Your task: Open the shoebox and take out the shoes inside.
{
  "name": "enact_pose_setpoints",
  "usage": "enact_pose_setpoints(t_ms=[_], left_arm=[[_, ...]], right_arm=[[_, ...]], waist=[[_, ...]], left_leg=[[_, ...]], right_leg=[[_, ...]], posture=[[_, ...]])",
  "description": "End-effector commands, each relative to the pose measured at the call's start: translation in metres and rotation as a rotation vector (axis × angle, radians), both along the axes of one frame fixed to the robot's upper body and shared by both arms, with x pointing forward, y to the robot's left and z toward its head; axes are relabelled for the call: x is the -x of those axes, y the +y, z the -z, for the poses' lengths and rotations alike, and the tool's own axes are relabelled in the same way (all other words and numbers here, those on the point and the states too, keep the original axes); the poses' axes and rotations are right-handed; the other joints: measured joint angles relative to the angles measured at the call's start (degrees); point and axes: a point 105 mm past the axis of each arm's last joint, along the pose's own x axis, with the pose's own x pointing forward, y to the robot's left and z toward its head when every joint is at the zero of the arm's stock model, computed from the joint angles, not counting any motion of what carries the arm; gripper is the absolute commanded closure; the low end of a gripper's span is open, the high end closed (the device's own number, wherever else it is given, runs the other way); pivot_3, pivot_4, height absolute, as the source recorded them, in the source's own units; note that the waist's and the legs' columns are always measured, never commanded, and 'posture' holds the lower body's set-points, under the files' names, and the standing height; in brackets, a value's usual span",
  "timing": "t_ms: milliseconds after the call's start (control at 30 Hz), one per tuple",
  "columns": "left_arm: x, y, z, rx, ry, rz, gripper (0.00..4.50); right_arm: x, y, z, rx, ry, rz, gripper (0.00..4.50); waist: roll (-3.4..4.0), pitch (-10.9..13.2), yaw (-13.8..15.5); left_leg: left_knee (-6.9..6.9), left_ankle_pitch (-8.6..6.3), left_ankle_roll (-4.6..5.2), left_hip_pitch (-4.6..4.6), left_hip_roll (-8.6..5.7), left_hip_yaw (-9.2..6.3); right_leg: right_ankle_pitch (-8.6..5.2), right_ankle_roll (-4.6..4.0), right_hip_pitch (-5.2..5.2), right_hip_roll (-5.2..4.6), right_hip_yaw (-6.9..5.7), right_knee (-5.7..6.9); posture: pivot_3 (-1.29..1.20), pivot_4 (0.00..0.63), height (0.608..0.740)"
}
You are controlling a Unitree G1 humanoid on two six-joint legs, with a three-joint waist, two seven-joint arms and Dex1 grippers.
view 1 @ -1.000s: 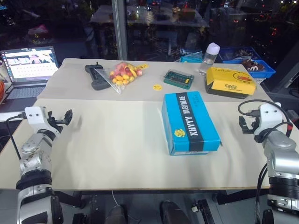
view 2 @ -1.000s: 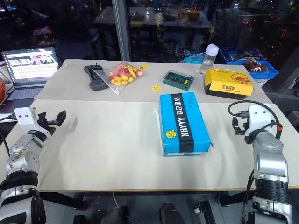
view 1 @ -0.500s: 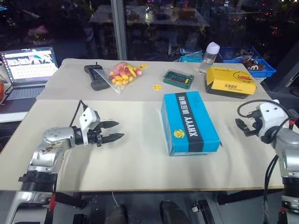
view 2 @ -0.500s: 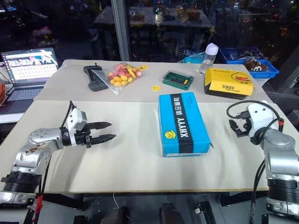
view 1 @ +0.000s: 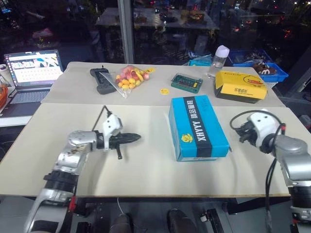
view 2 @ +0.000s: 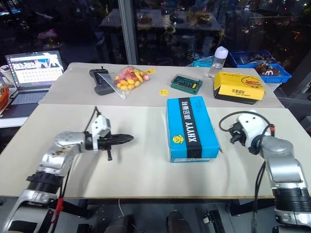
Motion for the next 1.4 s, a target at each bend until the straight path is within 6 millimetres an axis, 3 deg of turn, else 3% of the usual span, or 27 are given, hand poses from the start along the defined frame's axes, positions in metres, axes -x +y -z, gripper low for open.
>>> enact_pose_setpoints(t_ms=[33, 300, 500, 567, 667, 800, 967, 1200, 1400], left_arm=[[-0.007, -0.026, 0.001, -0.029, -0.063, 0.065, 4.5], [-0.016, -0.079, 0.002, -0.003, -0.082, 0.18, 4.5], [-0.018, -0.087, 0.0, -0.009, -0.097, 0.207, 4.5], [-0.016, -0.078, 0.0, -0.02, -0.104, 0.205, 4.5], [-0.009, -0.05, 0.0, -0.054, -0.111, 0.18, 4.5], [0.003, -0.019, -0.002, -0.085, -0.1, 0.131, 4.5], [0.029, 0.041, -0.001, -0.154, -0.047, -0.004, 4.5], [0.038, 0.068, -0.013, -0.131, -0.026, -0.147, 4.5], [0.031, 0.066, -0.011, -0.07, -0.006, -0.211, 4.5]], right_arm=[[-0.005, 0.024, -0.014, 0.041, -0.024, -0.106, 3.4], [-0.018, 0.06, -0.016, 0.062, -0.015, -0.251, 3.4], [-0.019, 0.098, -0.016, 0.059, 0.001, -0.4, 3.4], [-0.017, 0.121, -0.011, 0.063, 0.015, -0.484, 3.4], [-0.012, 0.151, -0.01, 0.059, 0.016, -0.584, 3.4], [-0.005, 0.178, -0.015, 0.021, 0.002, -0.659, 3.4], [0.01, 0.218, -0.018, -0.019, -0.011, -0.764, 3.4], [0.014, 0.23, -0.017, -0.043, -0.004, -0.784, 3.4], [0.003, 0.214, -0.014, -0.023, 0.002, -0.726, 3.4]], waist=[[0.0, 0.0, 0.02], [0.0, 0.0, -0.11], [0.0, 0.0, -0.26], [0.0, 0.0, -0.31], [0.01, 0.0, -0.99], [0.02, 0.01, -1.83], [0.03, 0.02, -2.78], [0.09, 0.14, -1.2], [0.1, 0.16, -0.18]], left_leg=[[0.0, 0.0, 0.0, 0.0, -0.01, 0.0], [0.03, 0.0, 0.0, -0.1, -0.01, -0.06], [0.03, 0.0, 0.0, -0.09, -0.02, -0.09], [0.03, 0.0, 0.0, -0.05, -0.02, -0.11], [0.02, 0.0, 0.0, 0.08, -0.01, -0.12], [-0.13, 0.0, 0.0, 0.19, 0.02, -0.18], [-0.17, 0.0, 0.0, 0.2, 0.07, -0.21], [-0.13, 0.0, -0.01, 0.11, 0.07, -0.29], [-0.09, 0.0, -0.01, 0.04, 0.06, -0.27]], right_leg=[[0.0, 0.01, 0.0, 0.0, 0.0, -0.01], [0.16, 0.3, -0.07, 0.03, -0.01, 0.0], [0.2, 0.42, -0.06, 0.05, -0.01, 0.03], [0.21, 0.43, -0.04, 0.05, -0.01, 0.05], [0.23, 0.41, -0.03, 0.06, 0.0, 0.12], [0.15, 0.29, -0.05, 0.11, -0.03, 0.28], [-0.17, 0.14, -0.21, 0.16, -0.05, 0.72], [-0.49, -0.15, -0.29, 0.12, -0.23, 0.94], [-0.54, -0.24, -0.29, 0.05, -0.3, 0.9]], posture=[[0.0, 0.15, 0.723], [0.0, 0.15, 0.723], [0.0, 0.15, 0.723], [0.0, 0.15, 0.723], [0.0, 0.15, 0.723], [0.0, 0.15, 0.723], [0.0, 0.15, 0.723], [0.0, 0.15, 0.723], [0.0, 0.15, 0.723]])
